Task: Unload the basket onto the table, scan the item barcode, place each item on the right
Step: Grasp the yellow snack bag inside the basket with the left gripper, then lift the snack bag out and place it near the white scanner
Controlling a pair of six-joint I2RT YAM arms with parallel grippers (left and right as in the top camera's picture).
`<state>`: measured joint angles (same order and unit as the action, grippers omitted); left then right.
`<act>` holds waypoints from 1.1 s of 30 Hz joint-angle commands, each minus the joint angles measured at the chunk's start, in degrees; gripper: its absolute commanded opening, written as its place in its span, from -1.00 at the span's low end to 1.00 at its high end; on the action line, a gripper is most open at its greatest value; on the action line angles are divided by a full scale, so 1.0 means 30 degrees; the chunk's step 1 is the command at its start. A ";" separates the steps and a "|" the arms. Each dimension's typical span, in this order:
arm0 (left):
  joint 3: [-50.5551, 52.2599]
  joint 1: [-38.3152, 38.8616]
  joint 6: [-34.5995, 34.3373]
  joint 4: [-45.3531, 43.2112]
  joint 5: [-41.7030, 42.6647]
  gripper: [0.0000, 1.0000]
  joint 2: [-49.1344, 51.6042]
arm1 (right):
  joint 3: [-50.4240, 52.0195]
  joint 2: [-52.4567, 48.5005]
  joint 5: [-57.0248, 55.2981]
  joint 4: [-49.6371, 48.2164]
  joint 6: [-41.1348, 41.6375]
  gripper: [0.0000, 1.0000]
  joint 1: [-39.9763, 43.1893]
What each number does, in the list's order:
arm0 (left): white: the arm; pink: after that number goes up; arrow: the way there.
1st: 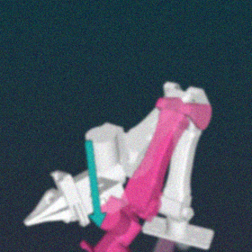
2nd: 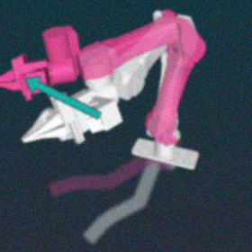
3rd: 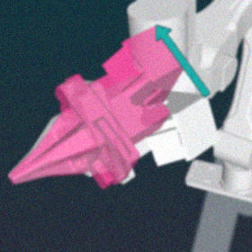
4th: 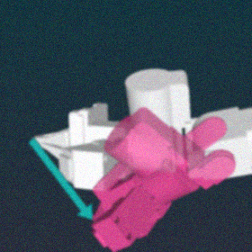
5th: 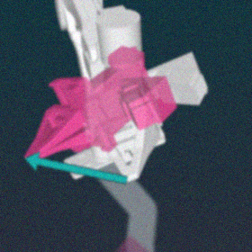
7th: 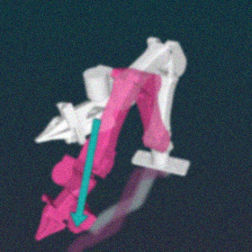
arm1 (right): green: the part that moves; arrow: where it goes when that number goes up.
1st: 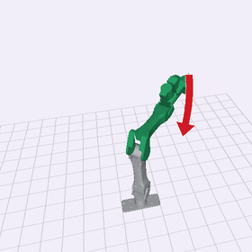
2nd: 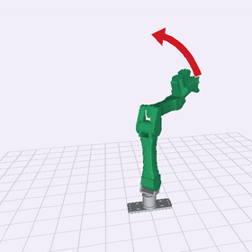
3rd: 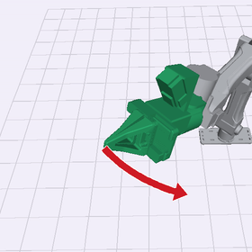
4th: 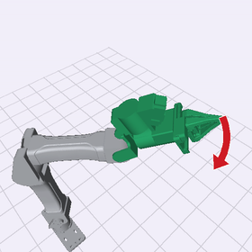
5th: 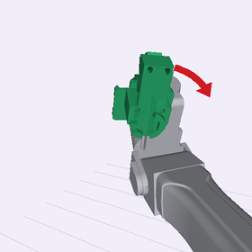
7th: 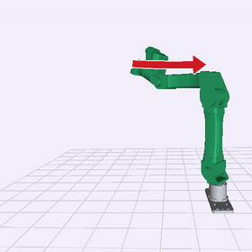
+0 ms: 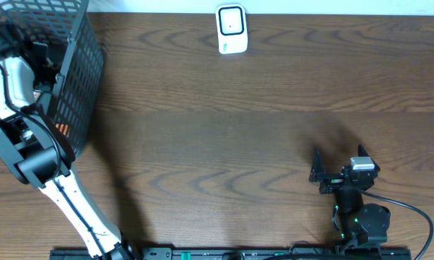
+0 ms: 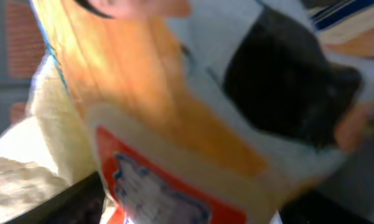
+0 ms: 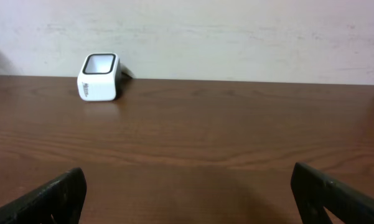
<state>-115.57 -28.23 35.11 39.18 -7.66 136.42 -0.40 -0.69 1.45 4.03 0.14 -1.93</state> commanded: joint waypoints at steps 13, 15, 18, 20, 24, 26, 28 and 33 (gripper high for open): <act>0.3118 -0.0029 -0.3708 -0.1319 -0.0437 -0.86 -0.0627 | 0.0029 0.0102 -0.0153 0.0087 -0.0211 0.99 0.0168; 0.2994 0.0022 -0.4721 -0.1319 0.0153 -0.85 -0.1603 | 0.0029 0.0102 -0.0153 0.0087 -0.0211 0.98 0.0168; 0.2980 0.0022 -0.5333 -0.1537 0.2841 -0.85 -0.3526 | 0.0029 0.0102 -0.0153 0.0087 -0.0211 0.98 0.0168; 0.2980 0.0022 -0.5340 -0.1843 0.4838 -0.85 -0.5093 | 0.0029 0.0102 -0.0153 0.0087 -0.0211 0.99 0.0168; 0.2980 0.0022 -0.7300 -0.2834 0.7919 -0.86 -0.8437 | 0.0029 0.0102 -0.0153 0.0087 -0.0211 0.99 0.0168; 0.2980 0.0022 -0.9071 -0.3359 0.8524 -0.85 -1.0156 | 0.0029 0.0102 -0.0153 0.0087 -0.0211 0.99 0.0168; 0.2980 0.0022 -1.0695 -0.3461 0.8553 -0.86 -1.1912 | 0.0029 0.0102 -0.0153 0.0087 -0.0211 0.99 0.0168; 0.2980 0.0022 -1.7303 -0.1778 0.8575 -0.85 -1.5737 | 0.0029 0.0102 -0.0153 0.0087 -0.0211 0.99 0.0168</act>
<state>-106.32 -28.08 0.54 30.48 15.97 93.62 -0.40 -0.69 1.45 4.03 0.14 -1.93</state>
